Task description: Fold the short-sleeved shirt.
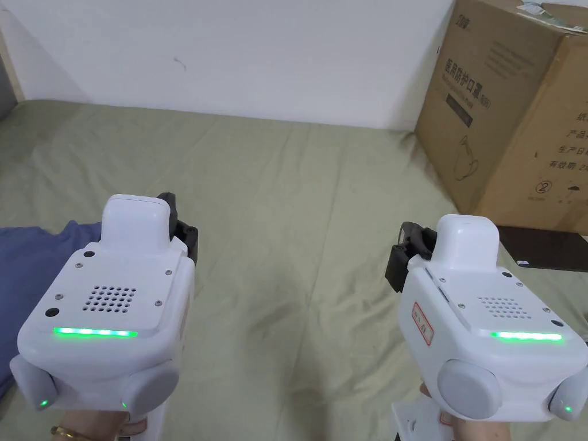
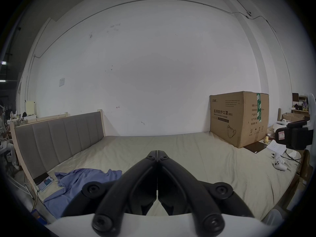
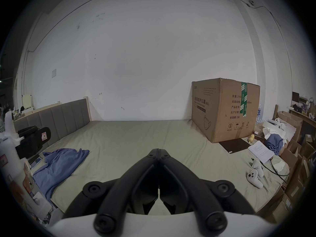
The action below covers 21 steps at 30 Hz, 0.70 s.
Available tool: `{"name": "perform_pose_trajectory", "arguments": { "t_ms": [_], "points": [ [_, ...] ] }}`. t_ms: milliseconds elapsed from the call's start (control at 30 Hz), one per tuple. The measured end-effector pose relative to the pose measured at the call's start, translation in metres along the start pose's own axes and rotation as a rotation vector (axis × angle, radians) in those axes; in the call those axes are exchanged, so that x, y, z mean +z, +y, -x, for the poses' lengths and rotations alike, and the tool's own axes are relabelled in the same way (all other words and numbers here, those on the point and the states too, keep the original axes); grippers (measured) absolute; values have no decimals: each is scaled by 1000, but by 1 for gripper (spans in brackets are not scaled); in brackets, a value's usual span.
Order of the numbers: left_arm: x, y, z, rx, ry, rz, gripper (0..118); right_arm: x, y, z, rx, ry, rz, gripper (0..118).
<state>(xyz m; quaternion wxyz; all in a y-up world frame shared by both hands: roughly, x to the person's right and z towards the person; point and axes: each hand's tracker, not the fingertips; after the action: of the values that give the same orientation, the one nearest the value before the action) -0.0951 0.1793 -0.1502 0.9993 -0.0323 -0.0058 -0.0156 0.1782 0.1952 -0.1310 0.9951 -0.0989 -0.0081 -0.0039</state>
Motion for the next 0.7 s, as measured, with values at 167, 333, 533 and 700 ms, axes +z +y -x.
{"name": "perform_pose_trajectory", "arguments": {
  "t_ms": [167,333,533,700],
  "points": [
    [0,2,1,-2,-1,-1,0,0,0,1,6,3,0,0],
    [0,3,2,10,1,-2,0,1,0,3,12,9,-5,0],
    [0,4,1,7,-1,-5,0,3,2,5,15,10,-12,0],
    [0,6,0,11,-7,-13,0,3,4,3,17,13,-15,0]
  ]
}}
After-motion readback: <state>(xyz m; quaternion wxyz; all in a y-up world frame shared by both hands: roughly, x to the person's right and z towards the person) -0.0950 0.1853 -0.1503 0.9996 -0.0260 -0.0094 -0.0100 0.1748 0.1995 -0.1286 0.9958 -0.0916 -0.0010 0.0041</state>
